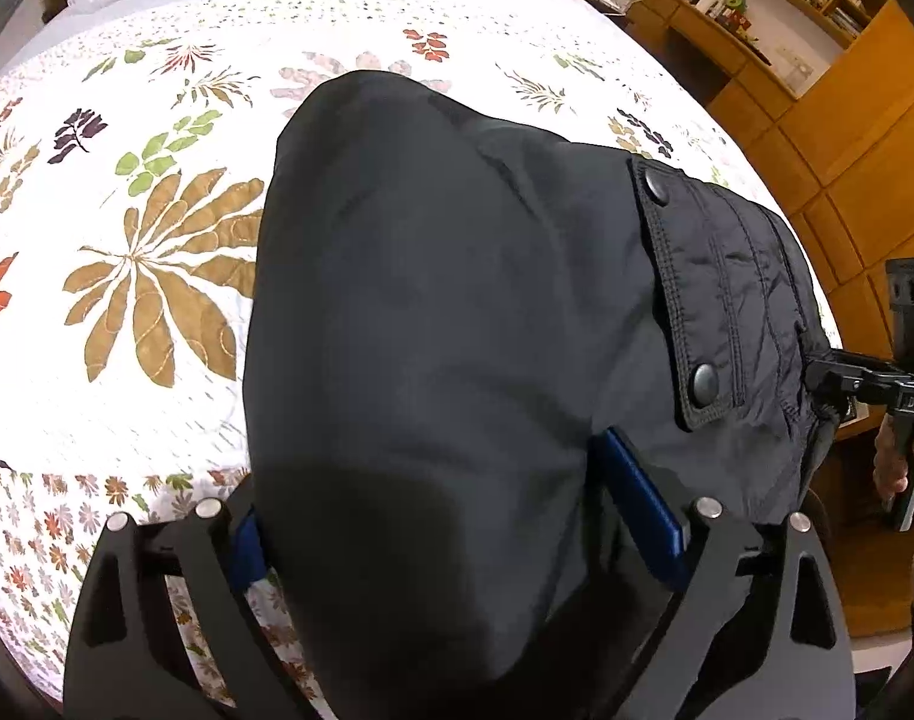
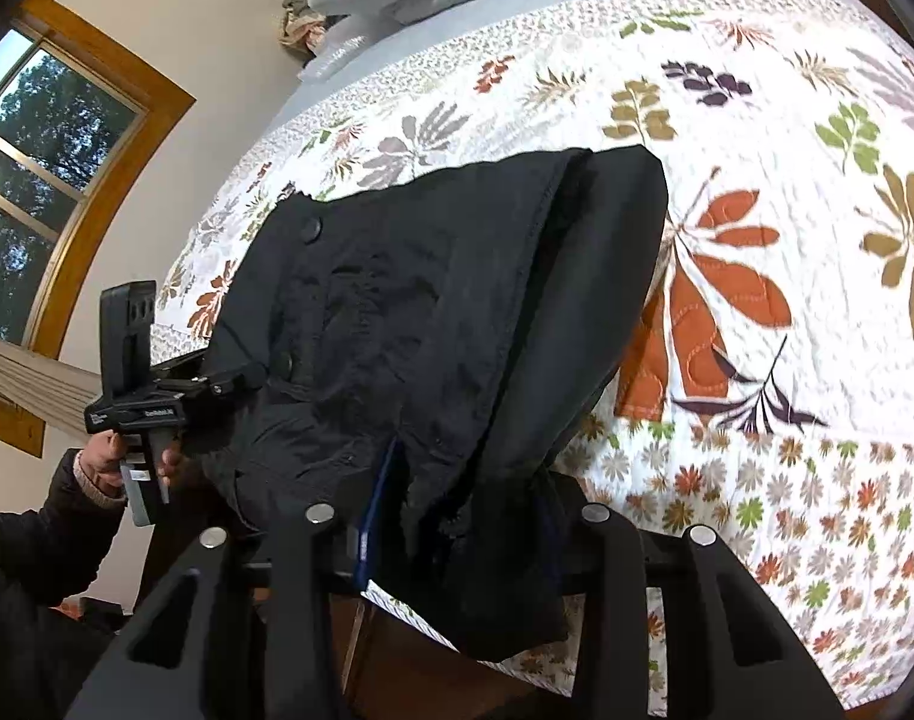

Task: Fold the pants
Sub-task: 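Hold the folded pants still with both tools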

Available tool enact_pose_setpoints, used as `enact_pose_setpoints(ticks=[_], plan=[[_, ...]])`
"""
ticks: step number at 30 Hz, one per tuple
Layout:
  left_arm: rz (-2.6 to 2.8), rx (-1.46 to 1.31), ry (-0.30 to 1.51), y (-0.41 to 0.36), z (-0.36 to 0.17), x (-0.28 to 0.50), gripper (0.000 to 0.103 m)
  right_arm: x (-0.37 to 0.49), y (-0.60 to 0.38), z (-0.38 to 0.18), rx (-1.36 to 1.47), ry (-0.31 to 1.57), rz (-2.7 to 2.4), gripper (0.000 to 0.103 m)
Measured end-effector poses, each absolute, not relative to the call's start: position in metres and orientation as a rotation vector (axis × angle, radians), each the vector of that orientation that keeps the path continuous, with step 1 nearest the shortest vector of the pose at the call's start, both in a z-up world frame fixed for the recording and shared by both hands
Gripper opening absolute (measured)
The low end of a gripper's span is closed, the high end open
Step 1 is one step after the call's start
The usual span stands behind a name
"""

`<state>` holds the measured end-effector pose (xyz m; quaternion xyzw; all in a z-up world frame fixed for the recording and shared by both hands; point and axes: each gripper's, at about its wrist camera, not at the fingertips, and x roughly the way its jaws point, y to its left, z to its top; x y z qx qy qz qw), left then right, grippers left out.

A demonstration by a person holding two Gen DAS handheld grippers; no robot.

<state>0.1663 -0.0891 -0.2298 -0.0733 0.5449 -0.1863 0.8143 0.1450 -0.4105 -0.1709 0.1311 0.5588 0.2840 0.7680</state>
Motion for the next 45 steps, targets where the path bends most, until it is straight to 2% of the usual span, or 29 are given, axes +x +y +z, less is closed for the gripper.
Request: enact_pose_setpoints(ticks=[11,28,45], plan=[[-0.372,-0.183,1.136,-0.078,-0.227,0.170,0.087,0.162,-0.392,-0.147,0.221,1.155,0.658,0.039],[-0.318,-0.241,1.108,-0.020,-0.225,0.208,0.086,0.218,-0.347,-0.137,0.165,1.096,0.726,0.039],[-0.256,-0.220,1.101,-0.024,-0.216,0.270,0.086,0.286,-0.335,-0.144,0.206,1.068,0.722,0.039]])
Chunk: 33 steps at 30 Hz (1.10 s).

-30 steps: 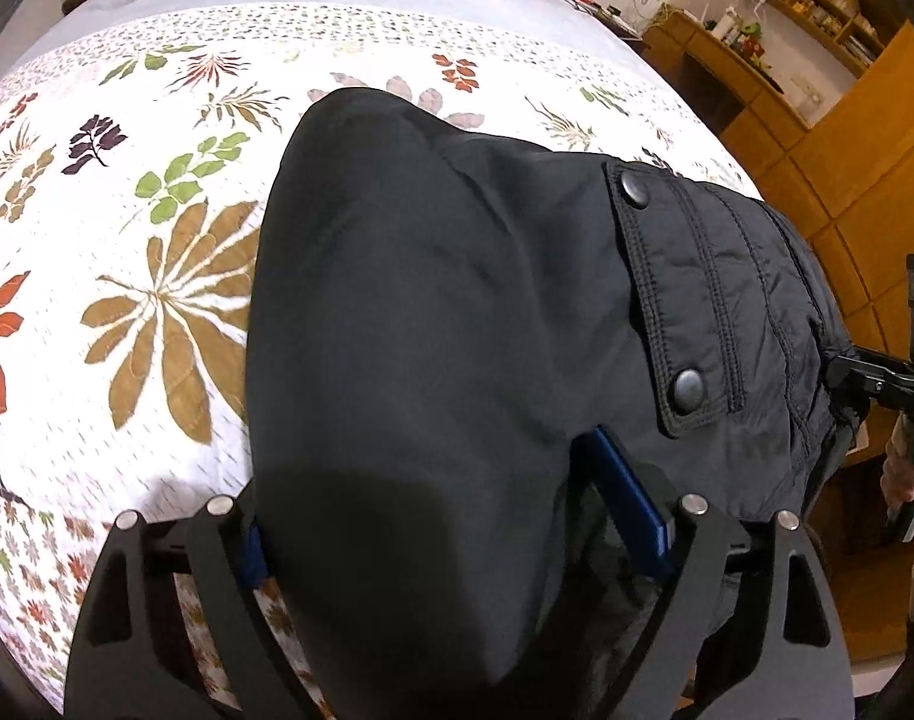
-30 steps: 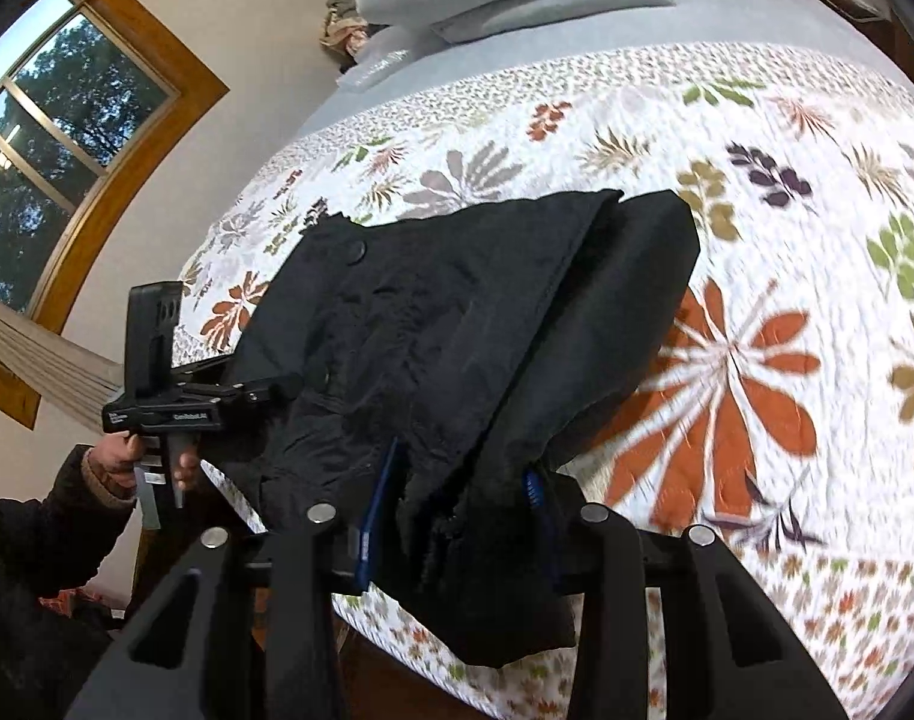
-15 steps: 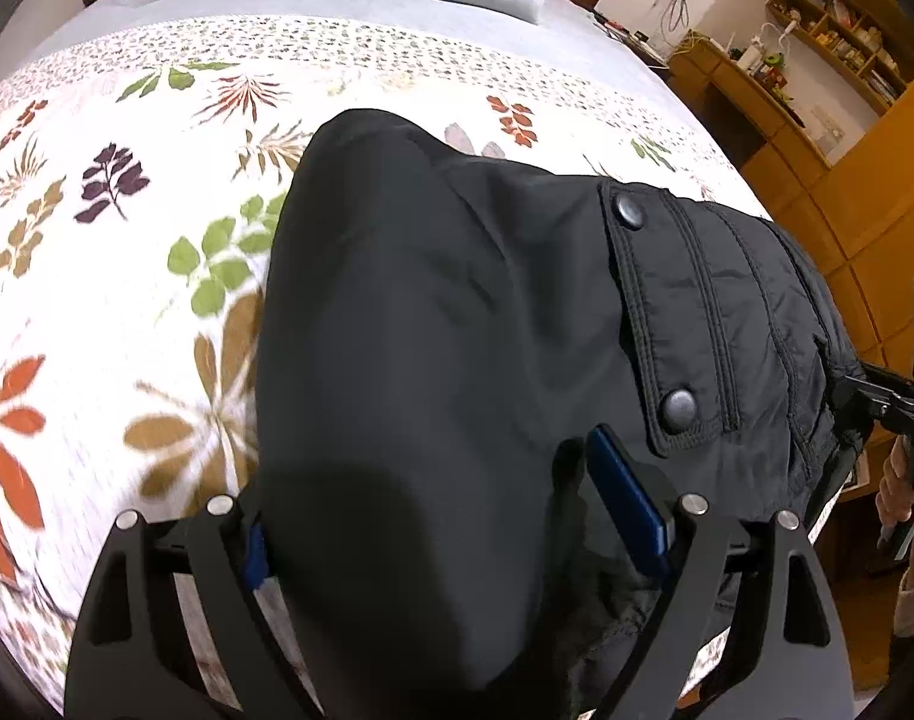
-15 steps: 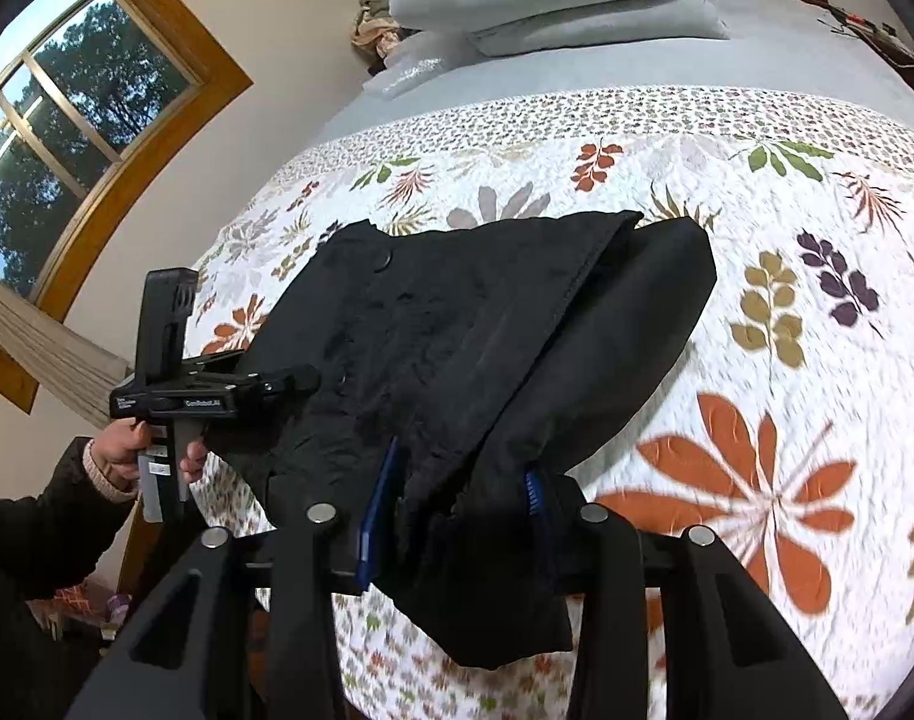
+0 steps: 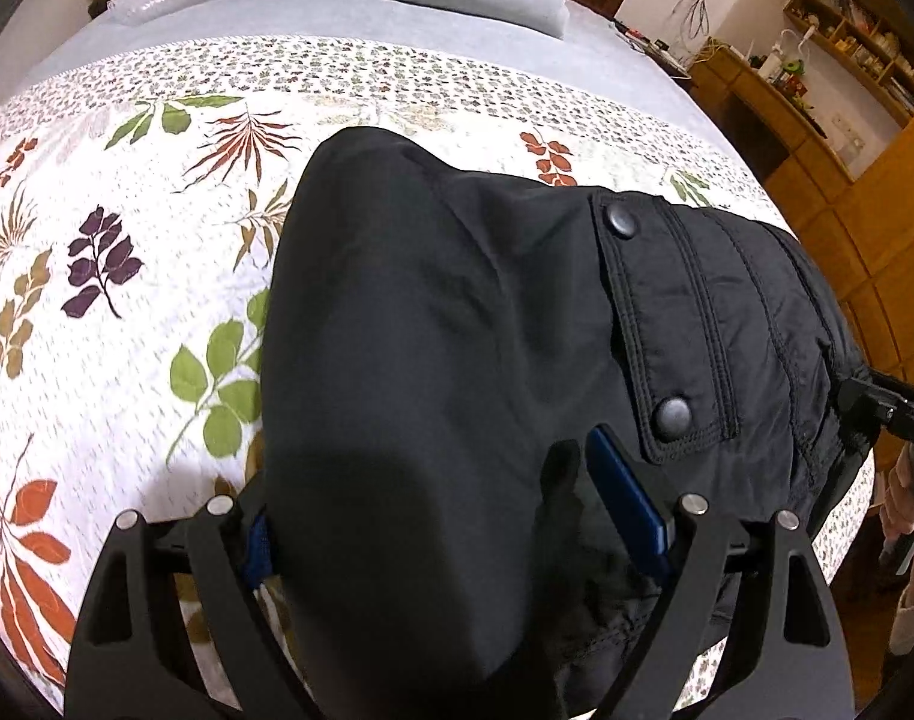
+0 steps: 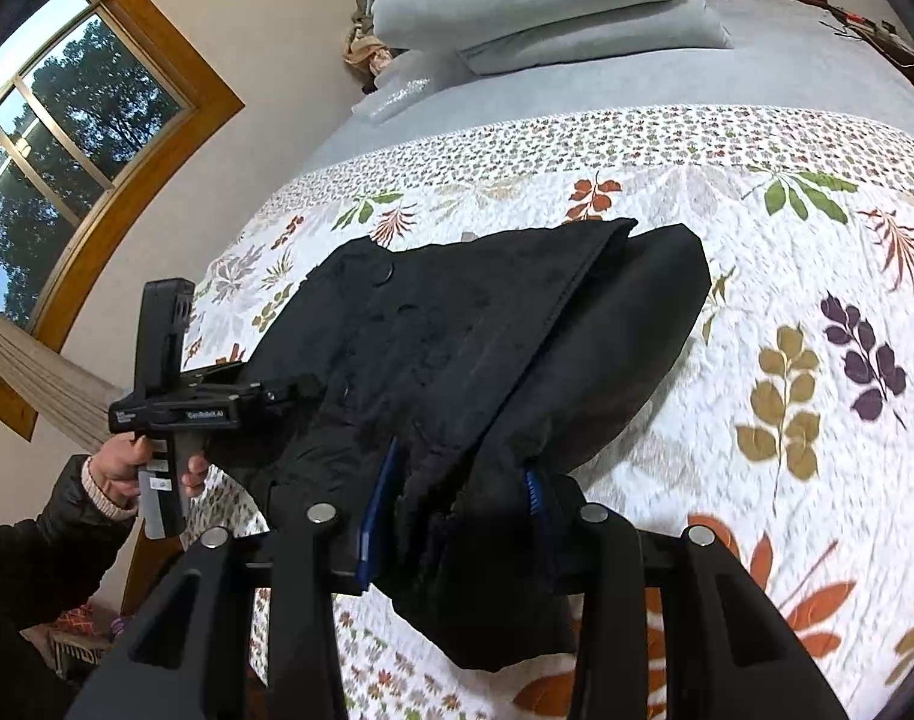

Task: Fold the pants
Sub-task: 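Hold the folded pants still with both tools, then open both tools and release the folded black pants onto the quilt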

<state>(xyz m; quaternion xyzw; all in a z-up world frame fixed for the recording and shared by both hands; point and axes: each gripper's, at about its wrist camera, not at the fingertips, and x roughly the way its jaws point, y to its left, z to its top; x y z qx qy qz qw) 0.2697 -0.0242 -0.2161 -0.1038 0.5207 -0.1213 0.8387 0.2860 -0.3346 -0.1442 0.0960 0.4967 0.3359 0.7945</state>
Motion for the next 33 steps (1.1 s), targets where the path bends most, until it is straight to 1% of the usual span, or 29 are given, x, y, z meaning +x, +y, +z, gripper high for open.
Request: enact_pose_setpoints(ticks=[9,16,23,26,33], plan=[[-0.233,-0.209,1.091,-0.030,-0.213,0.305,0.086,0.309,-0.341,-0.152,0.235,1.071,0.705,0.039],[-0.221,-0.156,1.092,-0.038,-0.220,0.315,0.087,0.320,-0.355,-0.166,0.300,1.084,0.712,0.039],[-0.236,-0.130,1.073,-0.039,-0.228,0.320,0.092,0.318,-0.365,-0.180,0.339,1.092,0.706,0.039],[-0.239,-0.119,1.071,-0.042,-0.229,0.323,0.093,0.315,-0.371,-0.186,0.362,1.092,0.697,0.040],[-0.244,-0.107,1.057,-0.042,-0.230,0.322,0.094,0.311,-0.377,-0.197,0.403,1.107,0.677,0.044]])
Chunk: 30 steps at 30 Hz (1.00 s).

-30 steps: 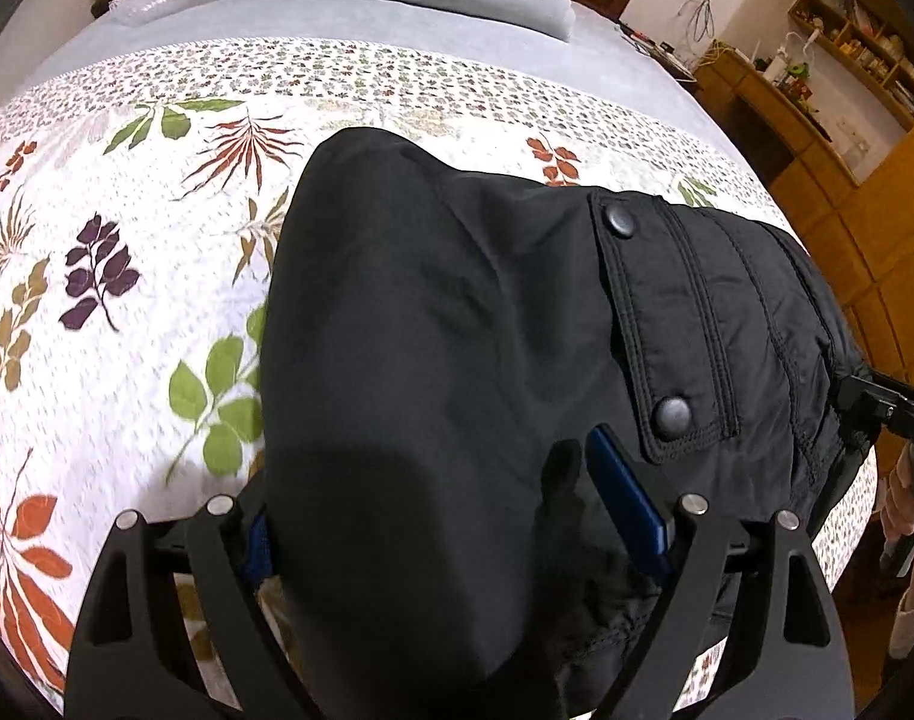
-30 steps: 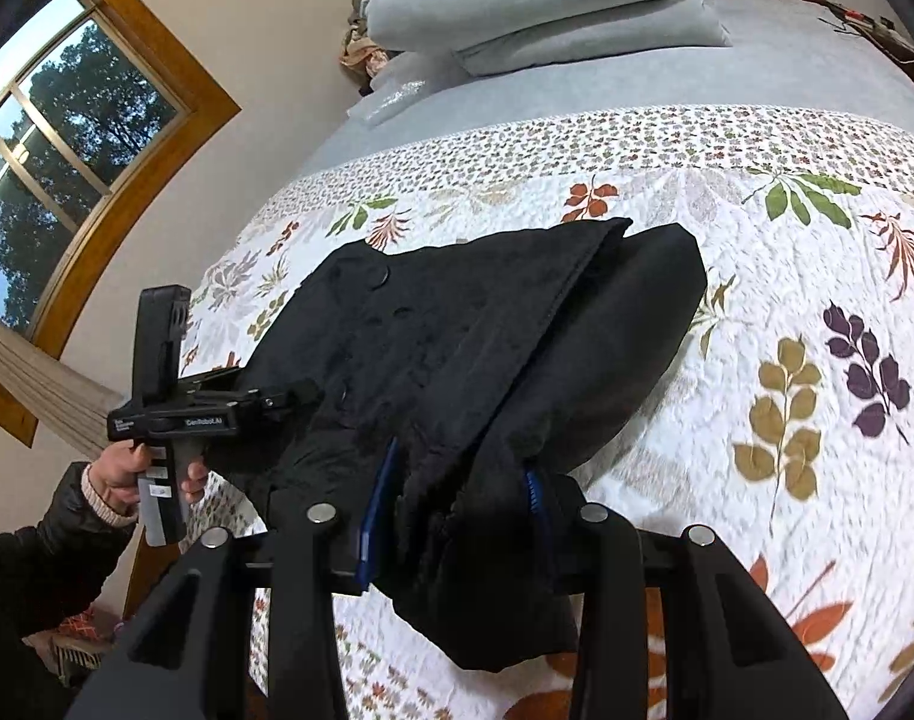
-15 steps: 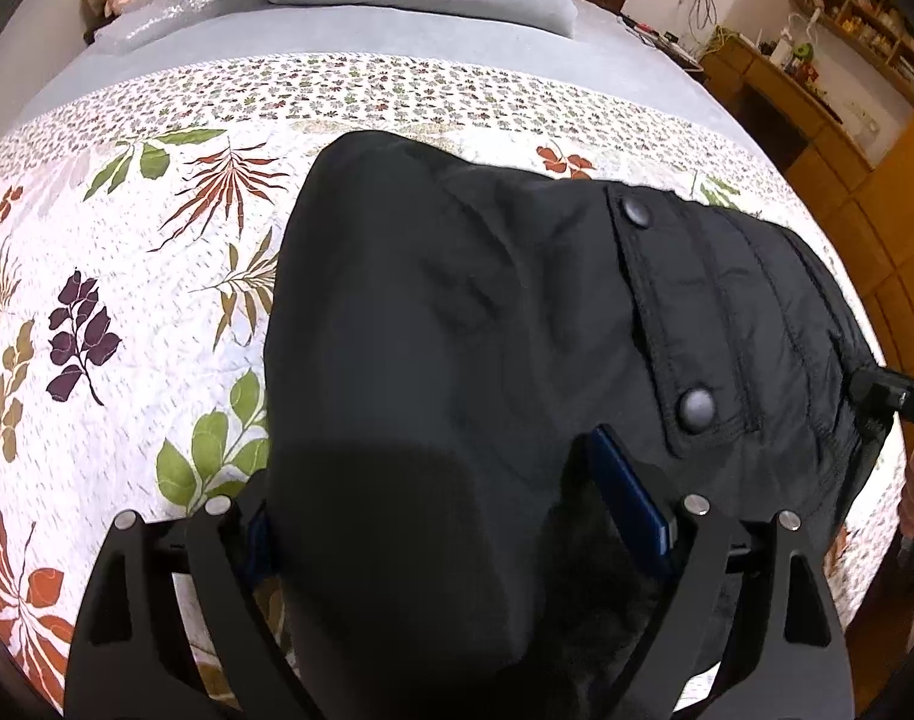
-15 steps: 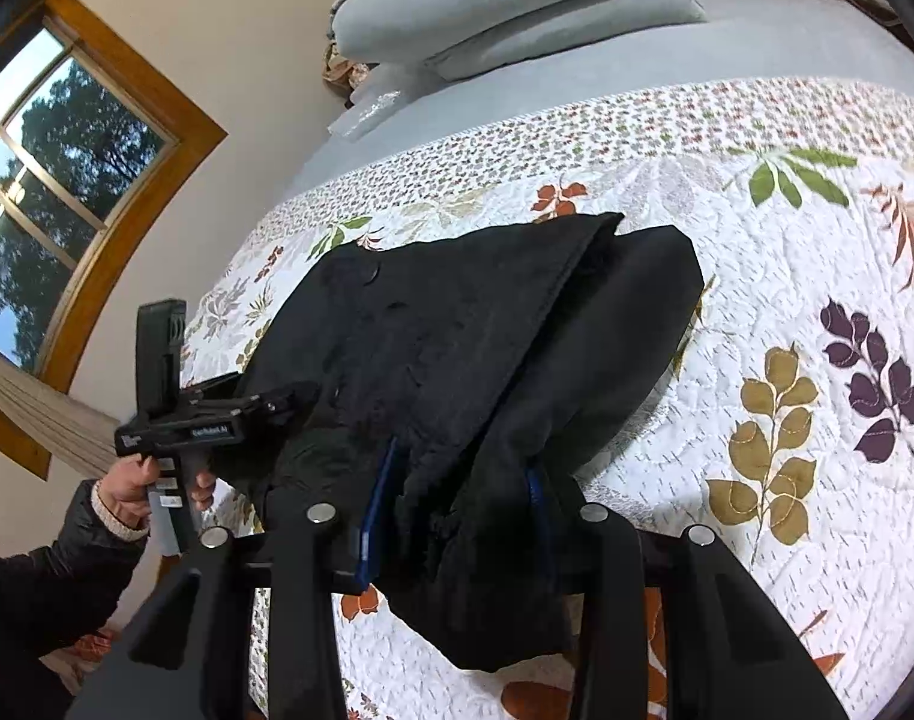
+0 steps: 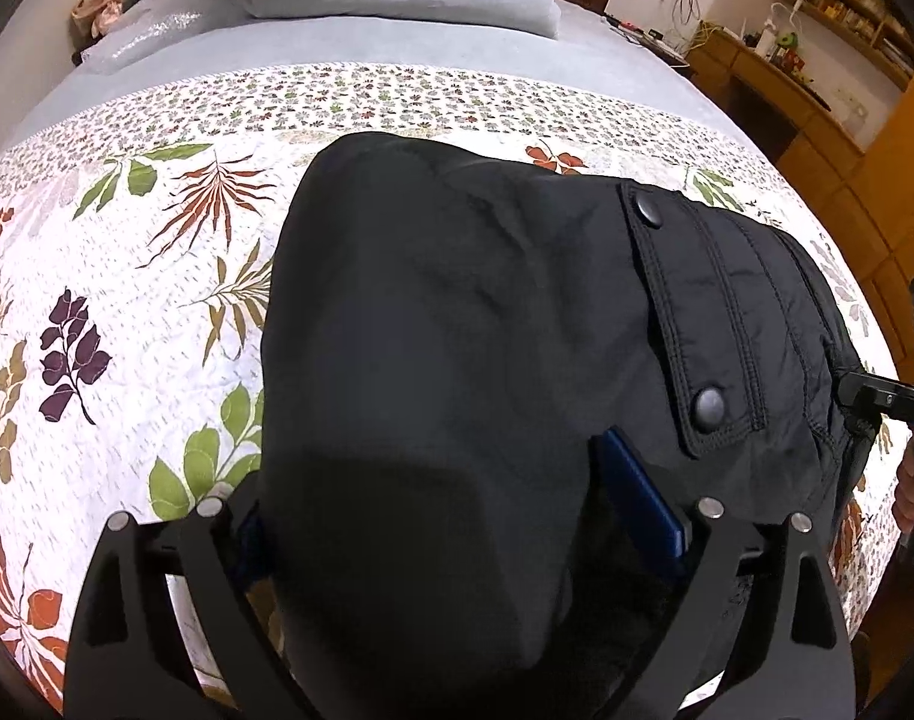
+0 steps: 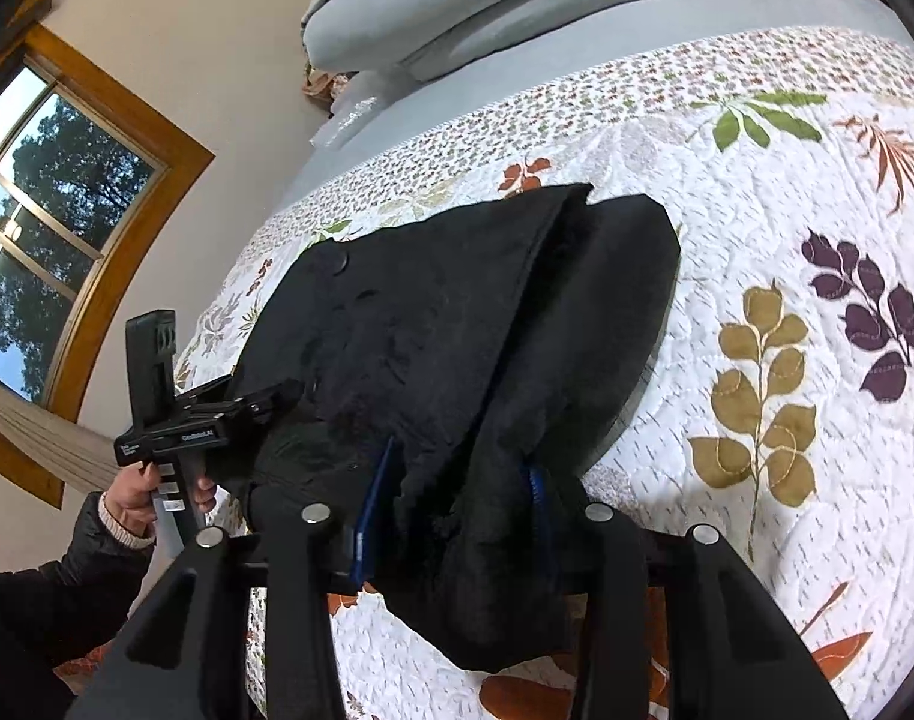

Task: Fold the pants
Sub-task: 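Open both tools and release the folded black pants onto the quilt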

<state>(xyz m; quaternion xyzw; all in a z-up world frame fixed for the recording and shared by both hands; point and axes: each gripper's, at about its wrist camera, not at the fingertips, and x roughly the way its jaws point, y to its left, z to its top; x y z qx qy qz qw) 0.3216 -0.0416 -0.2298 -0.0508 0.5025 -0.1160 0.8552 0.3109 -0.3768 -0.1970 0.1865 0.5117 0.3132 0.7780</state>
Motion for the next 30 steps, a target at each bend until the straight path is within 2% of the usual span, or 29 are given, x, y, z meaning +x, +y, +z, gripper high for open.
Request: enact_pose_setpoints(ticks=[5,11,22,30], plan=[[-0.236,-0.087,1.042,-0.045,-0.228,0.318,0.094,0.312,-0.378,-0.200,0.423,1.117,0.652,0.046],[-0.229,-0.040,1.019,-0.047,-0.222,0.311,0.093,0.308,-0.382,-0.187,0.401,1.089,0.599,0.055],[-0.203,0.056,0.908,-0.049,-0.193,0.273,0.092,0.284,-0.377,-0.144,0.376,0.932,0.602,0.056],[-0.224,0.041,0.839,-0.062,-0.171,0.250,0.096,0.275,-0.322,-0.146,0.208,0.961,0.676,0.057]])
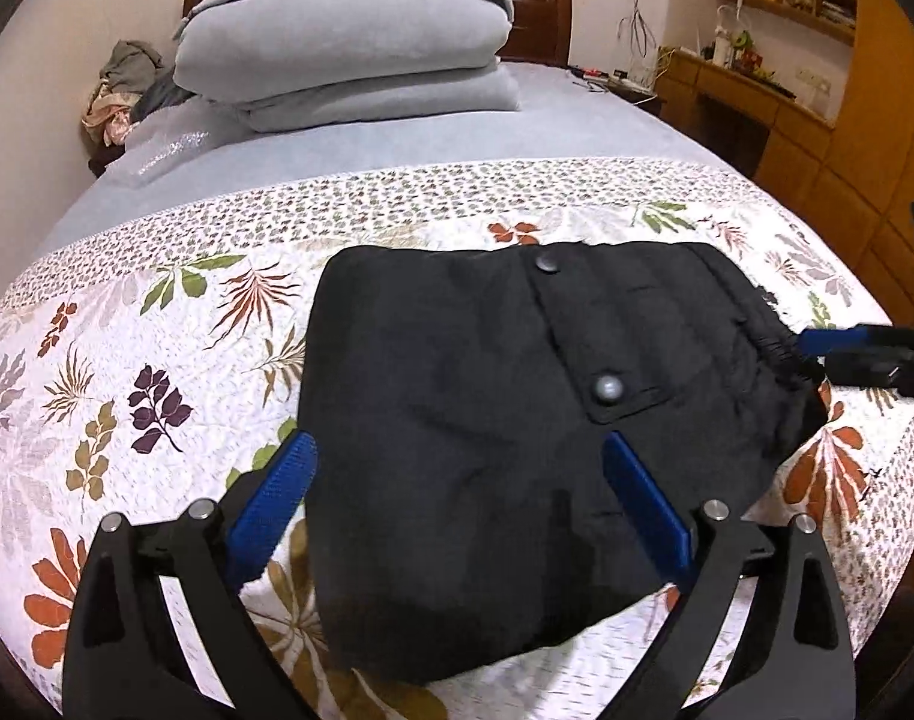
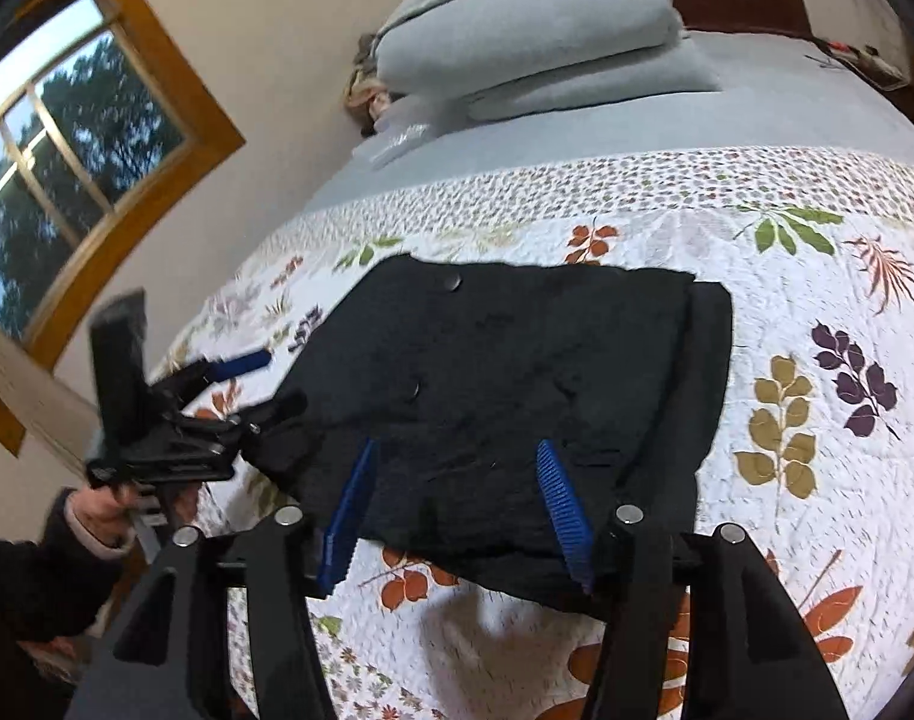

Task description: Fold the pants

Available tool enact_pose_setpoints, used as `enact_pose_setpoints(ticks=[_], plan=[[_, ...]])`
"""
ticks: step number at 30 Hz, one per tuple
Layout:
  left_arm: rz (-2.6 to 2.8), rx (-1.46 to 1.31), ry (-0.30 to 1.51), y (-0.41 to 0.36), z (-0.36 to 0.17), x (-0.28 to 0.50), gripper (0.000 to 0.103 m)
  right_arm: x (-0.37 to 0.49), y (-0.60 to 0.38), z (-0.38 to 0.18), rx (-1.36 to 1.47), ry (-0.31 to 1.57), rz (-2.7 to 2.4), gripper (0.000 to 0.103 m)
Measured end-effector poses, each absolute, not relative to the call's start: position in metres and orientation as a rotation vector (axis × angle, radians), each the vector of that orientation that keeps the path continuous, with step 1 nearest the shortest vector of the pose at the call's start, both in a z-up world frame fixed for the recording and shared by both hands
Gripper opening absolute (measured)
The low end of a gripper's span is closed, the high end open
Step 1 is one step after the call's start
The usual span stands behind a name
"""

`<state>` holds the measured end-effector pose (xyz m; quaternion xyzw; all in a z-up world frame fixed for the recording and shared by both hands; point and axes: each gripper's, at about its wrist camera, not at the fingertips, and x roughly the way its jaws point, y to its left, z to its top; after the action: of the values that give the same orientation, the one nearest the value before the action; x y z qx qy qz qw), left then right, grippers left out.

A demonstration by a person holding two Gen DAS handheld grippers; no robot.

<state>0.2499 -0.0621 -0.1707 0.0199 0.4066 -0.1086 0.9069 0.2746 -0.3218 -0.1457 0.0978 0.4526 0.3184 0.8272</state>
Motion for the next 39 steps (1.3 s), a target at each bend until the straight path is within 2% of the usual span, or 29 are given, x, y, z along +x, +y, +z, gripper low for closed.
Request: enact_pose_setpoints(ticks=[3,7,11,12,14,15,16,24,27,28,29,30,34,39], plan=[[-0.233,0.041,0.844,-0.067,-0.174,0.249,0.096,0.277,-0.321,-0.157,0.226,0.985,0.669,0.056],[-0.208,0.039,0.894,-0.060,-0.193,0.256,0.097,0.276,-0.338,-0.172,0.271,1.018,0.648,0.043],[-0.175,0.018,0.944,-0.047,-0.215,0.260,0.099,0.271,-0.346,-0.181,0.322,1.034,0.664,0.042],[-0.171,-0.006,0.947,-0.042,-0.215,0.258,0.098,0.269,-0.349,-0.177,0.345,1.022,0.665,0.044],[-0.160,-0.035,0.946,-0.034,-0.212,0.251,0.098,0.262,-0.362,-0.166,0.391,0.995,0.656,0.056],[-0.152,-0.035,0.942,-0.030,-0.210,0.247,0.098,0.258,-0.367,-0.163,0.397,0.989,0.642,0.072],[-0.147,-0.031,0.939,-0.027,-0.209,0.244,0.098,0.255,-0.374,-0.159,0.394,0.987,0.621,0.080],[-0.116,-0.052,0.920,-0.021,-0.196,0.225,0.098,0.265,-0.372,-0.177,0.455,1.054,0.639,0.080],[-0.122,-0.059,0.920,-0.026,-0.193,0.227,0.098,0.270,-0.352,-0.188,0.380,1.091,0.627,0.068],[-0.128,-0.059,0.920,-0.028,-0.192,0.228,0.098,0.272,-0.349,-0.190,0.360,1.099,0.623,0.059],[-0.133,-0.056,0.920,-0.030,-0.191,0.230,0.098,0.274,-0.348,-0.192,0.362,1.108,0.621,0.054],[-0.137,-0.054,0.918,-0.032,-0.190,0.230,0.098,0.276,-0.350,-0.193,0.377,1.118,0.617,0.042],[-0.122,-0.024,0.917,-0.034,-0.192,0.236,0.098,0.275,-0.363,-0.188,0.432,1.095,0.632,0.036],[-0.127,-0.068,0.971,-0.035,-0.211,0.249,0.099,0.268,-0.373,-0.177,0.399,1.068,0.604,0.035]])
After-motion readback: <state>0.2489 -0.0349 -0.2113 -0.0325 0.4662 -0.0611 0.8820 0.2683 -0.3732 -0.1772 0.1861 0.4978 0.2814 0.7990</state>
